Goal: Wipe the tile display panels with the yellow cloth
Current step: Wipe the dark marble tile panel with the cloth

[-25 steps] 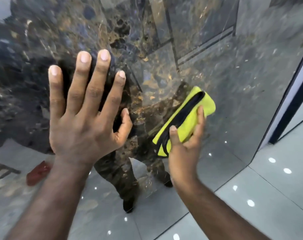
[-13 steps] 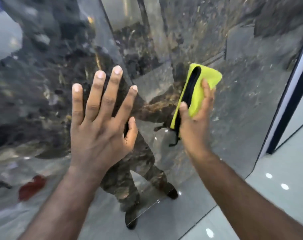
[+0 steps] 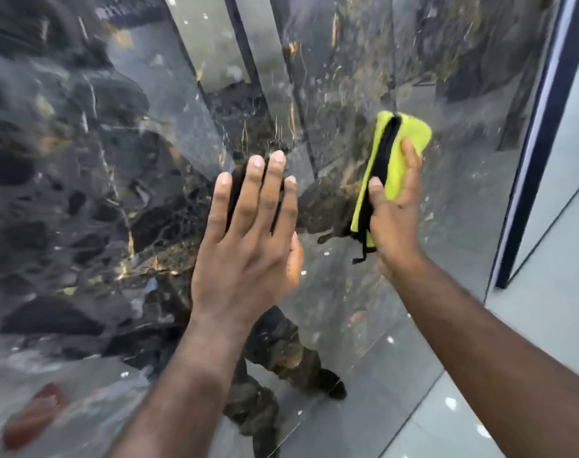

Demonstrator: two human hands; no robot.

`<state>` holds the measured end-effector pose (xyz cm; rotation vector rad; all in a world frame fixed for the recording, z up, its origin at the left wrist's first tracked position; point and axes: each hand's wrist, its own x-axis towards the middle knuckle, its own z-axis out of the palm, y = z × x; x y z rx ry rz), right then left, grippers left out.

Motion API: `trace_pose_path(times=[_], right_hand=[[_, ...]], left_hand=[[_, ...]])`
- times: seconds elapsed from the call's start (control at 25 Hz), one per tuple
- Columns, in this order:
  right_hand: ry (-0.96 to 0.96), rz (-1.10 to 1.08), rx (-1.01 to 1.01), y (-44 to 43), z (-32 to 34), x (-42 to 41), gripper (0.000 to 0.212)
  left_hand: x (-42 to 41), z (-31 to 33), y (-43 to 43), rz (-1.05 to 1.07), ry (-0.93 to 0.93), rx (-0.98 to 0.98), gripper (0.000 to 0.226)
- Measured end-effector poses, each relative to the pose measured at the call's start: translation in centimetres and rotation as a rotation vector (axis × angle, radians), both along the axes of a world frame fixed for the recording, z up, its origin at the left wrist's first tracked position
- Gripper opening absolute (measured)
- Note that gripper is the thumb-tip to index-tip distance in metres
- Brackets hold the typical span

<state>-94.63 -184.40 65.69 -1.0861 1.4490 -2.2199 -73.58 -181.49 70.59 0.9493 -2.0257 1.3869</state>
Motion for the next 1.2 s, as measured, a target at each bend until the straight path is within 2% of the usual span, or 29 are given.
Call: trace_pose_path(times=[0.04, 0.08, 0.12, 0.2, 0.24, 0.28, 0.32, 0.4, 0.44, 0.48, 0.52, 0.64, 0.68, 0.72, 0.84, 0.88, 1.0, 1.08, 1.12, 1.2], right_hand=[[-0.088, 0.007, 0.052, 1.0, -0.7, 1.2, 0.07], [-0.067, 0.029, 0.059, 2.4, -1.0, 3.0, 0.071], [0.06, 0.046, 0.046, 3.7, -0.7, 4.5, 0.069], [0.341, 0.078, -0.107, 3.8, 2.5, 4.4, 0.065], [0.413, 0.04, -0.154, 2.5, 4.4, 3.0, 0.063], [0.401, -0.029, -0.164, 0.5, 5.3, 0.9, 0.064], [0.279, -0.084, -0.136, -1.6, 5.2, -1.6, 0.065], [-0.083, -0.088, 0.005, -2.8, 3.1, -3.3, 0.068], [-0.2, -0.077, 0.087, -2.0, 1.3, -2.2, 0.067], [-0.209, -0.065, 0.129, -0.5, -0.4, -0.3, 0.066], [-0.119, -0.045, 0.129, 0.8, -1.6, 1.3, 0.065], [0.274, 0.0, -0.082, 0.9, -2.3, 0.5, 0.061], [0.307, -0.041, -0.075, -0.4, -2.7, -1.0, 0.059], [0.245, -0.101, -0.018, -1.8, -3.7, -2.5, 0.058], [-0.27, -0.174, 0.235, -2.3, -7.1, -2.5, 0.065], [-0.33, -0.151, 0.284, -1.3, -7.9, -0.7, 0.066], [-0.169, -0.009, 0.185, 1.4, -8.5, 3.1, 0.071], [-0.091, -0.038, 0.174, 0.3, -9.3, 2.0, 0.069], [-0.159, -0.089, 0.207, -0.6, -10.4, 1.4, 0.066], [-0.428, -0.121, 0.355, -0.2, -10.9, 1.6, 0.065]], left_hand=[[0.2, 0.1, 0.1, 0.004, 0.003, 0.005, 0.064], [0.3, 0.1, 0.2, 0.0, 0.006, 0.013, 0.064], [0.2, 0.0, 0.2, -0.007, 0.008, 0.012, 0.065], [0.2, -0.1, 0.1, -0.002, -0.002, -0.011, 0.064], [0.2, -0.1, 0.0, 0.006, -0.006, -0.014, 0.065], [0.2, -0.1, 0.0, 0.009, -0.006, -0.016, 0.065], [0.1, -0.1, -0.1, 0.011, -0.006, -0.017, 0.065], [0.0, -0.1, 0.0, 0.019, -0.006, -0.018, 0.065], [0.0, -0.1, 0.1, 0.023, -0.007, -0.024, 0.066], [0.1, -0.2, 0.1, 0.028, -0.008, -0.034, 0.066], [0.1, -0.2, 0.0, 0.032, -0.007, -0.042, 0.065], [-0.1, -0.4, -0.1, 0.035, -0.022, -0.063, 0.066], [-0.2, -0.4, -0.2, 0.026, -0.043, -0.065, 0.068], [-0.2, -0.5, -0.2, 0.018, -0.073, -0.062, 0.07], [0.2, -0.5, -0.2, 0.036, -0.147, -0.064, 0.074], [0.2, -0.5, -0.2, 0.035, -0.167, -0.057, 0.072], [0.1, -0.7, -0.2, 0.023, -0.24, -0.01, 0.068], [0.1, -0.7, -0.1, 0.03, -0.249, -0.006, 0.067], [0.1, -0.7, 0.0, 0.039, -0.247, -0.018, 0.067], [-0.1, -0.8, 0.0, 0.045, -0.231, -0.033, 0.066]])
